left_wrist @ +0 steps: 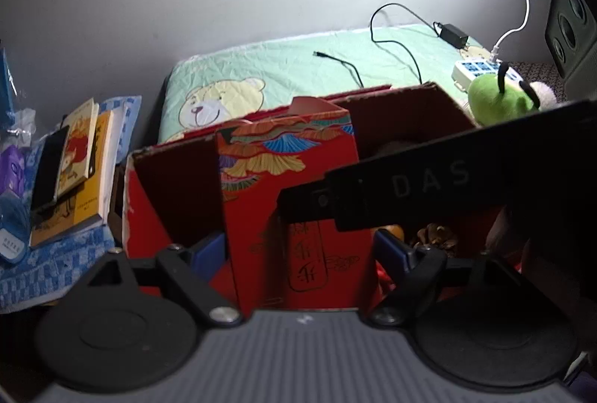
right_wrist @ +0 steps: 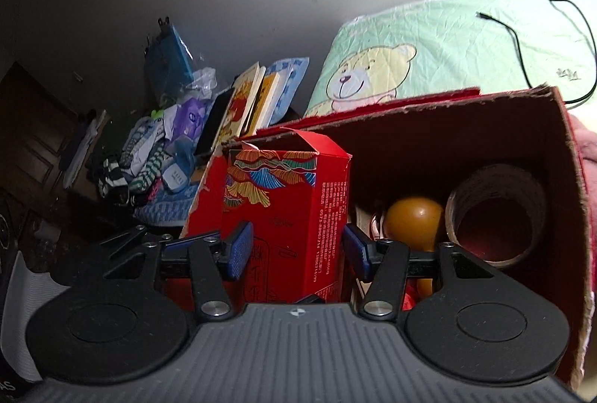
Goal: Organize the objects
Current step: 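Lower the carton into the box beside the strap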
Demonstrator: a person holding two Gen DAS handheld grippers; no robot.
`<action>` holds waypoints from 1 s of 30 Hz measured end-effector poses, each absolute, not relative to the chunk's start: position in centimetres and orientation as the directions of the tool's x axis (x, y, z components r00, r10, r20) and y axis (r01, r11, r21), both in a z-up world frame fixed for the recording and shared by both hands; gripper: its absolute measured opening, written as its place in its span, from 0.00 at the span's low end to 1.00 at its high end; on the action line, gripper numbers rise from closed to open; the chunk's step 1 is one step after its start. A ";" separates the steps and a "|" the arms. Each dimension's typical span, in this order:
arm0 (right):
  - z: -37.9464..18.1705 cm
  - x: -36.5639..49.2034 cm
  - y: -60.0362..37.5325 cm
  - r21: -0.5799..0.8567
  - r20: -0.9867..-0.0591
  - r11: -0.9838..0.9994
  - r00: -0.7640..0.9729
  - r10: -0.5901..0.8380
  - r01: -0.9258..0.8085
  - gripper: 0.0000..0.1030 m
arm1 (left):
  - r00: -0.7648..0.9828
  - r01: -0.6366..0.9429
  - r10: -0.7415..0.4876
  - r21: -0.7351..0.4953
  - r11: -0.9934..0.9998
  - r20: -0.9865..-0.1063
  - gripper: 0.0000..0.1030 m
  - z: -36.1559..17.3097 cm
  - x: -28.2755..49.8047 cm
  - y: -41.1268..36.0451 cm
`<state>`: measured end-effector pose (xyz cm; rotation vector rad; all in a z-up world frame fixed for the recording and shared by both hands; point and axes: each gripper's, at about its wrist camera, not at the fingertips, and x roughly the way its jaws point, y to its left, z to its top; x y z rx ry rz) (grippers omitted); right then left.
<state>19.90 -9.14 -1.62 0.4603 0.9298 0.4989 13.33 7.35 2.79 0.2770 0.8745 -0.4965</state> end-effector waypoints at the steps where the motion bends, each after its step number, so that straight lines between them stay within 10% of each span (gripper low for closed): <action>1: -2.0 20.3 -9.0 0.578 -0.644 0.789 0.478 0.597 -0.207 0.55 | 0.532 0.515 -0.287 0.035 0.857 -0.797 0.80 2.3 13.6 7.4; 30: -4.5 23.4 -6.7 0.584 -0.728 0.783 0.288 0.622 -0.215 0.60 | 0.455 0.428 -0.166 0.051 0.902 -0.875 0.86 -0.6 15.2 7.8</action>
